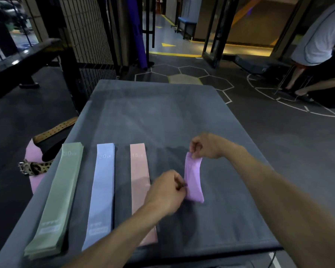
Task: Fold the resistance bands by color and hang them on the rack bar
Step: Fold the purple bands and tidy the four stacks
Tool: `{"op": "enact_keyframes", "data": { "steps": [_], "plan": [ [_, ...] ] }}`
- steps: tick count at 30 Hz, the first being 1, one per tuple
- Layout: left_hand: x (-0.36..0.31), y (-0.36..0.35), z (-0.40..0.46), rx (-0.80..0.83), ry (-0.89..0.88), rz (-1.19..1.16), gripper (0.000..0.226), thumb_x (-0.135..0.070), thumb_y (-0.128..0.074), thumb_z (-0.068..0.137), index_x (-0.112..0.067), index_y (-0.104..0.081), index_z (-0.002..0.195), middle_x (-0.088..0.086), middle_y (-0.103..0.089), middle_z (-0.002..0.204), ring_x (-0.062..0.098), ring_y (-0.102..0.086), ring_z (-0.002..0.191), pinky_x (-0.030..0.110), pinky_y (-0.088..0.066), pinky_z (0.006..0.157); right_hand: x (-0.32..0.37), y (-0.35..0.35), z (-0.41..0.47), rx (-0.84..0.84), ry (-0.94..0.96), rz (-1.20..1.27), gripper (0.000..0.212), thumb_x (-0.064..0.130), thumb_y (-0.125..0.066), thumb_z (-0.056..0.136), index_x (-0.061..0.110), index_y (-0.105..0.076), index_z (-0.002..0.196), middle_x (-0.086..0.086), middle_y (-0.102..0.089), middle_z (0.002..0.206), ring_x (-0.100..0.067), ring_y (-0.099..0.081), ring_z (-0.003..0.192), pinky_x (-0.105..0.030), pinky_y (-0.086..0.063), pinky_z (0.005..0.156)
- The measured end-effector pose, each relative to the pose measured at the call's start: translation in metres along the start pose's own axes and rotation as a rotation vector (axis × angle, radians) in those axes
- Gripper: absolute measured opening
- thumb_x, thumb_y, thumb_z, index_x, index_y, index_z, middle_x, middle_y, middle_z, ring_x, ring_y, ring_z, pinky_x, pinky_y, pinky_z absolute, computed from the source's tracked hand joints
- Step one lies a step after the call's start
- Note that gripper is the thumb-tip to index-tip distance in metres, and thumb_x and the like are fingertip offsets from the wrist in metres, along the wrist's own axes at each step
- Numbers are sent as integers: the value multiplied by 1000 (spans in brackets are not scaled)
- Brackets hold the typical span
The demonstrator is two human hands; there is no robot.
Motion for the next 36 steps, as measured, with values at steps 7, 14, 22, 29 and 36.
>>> {"op": "enact_keyframes", "data": {
  "steps": [7,14,22,29,36],
  "plan": [
    [14,-8,13,85,223,-298,13,-14,-66,88,-20,-55,84,5,-70,74,18,-54,44,36,-52,62,37,-16,49,210,19,-192,21,11,-81,76,14,-74,95,3,-64,81,-15,-56,70,-18,-39,55],
    [10,-4,-2,237,360,-508,18,-13,-57,93,-7,-54,109,9,-72,97,17,-69,54,17,-24,41,41,-20,45,168,-52,-241,21,14,-79,78,14,-73,98,0,-68,88,-15,-55,73,-17,-36,52],
    [-18,2,-44,258,280,-720,22,-15,-55,95,-29,-47,111,-4,-64,119,22,-77,85,22,-42,42,41,-28,27,-43,-163,-256,18,19,-71,83,27,-70,99,0,-69,112,-26,-66,101,-30,-50,81],
    [-16,0,-23,65,-397,538,43,-17,-56,92,-21,-53,135,-3,-41,141,25,-40,116,42,-46,90,49,-38,12,-191,-189,-271,18,23,-64,90,20,-65,108,-9,-65,119,-35,-64,109,-38,-53,90],
    [-2,-4,-16,112,-478,705,33,-24,-50,100,-23,-53,132,0,-48,131,27,-37,114,40,-33,86,51,-46,0,-194,-174,-286,23,22,-52,93,18,-66,111,-11,-65,119,-37,-63,107,-40,-52,89]
  ]
}}
Point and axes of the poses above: each hand's wrist, its own z-axis towards the middle knuckle, its own y-axis out of the back of the hand, x = y × z, the point moved 4 cm from there along z, towards the middle knuckle
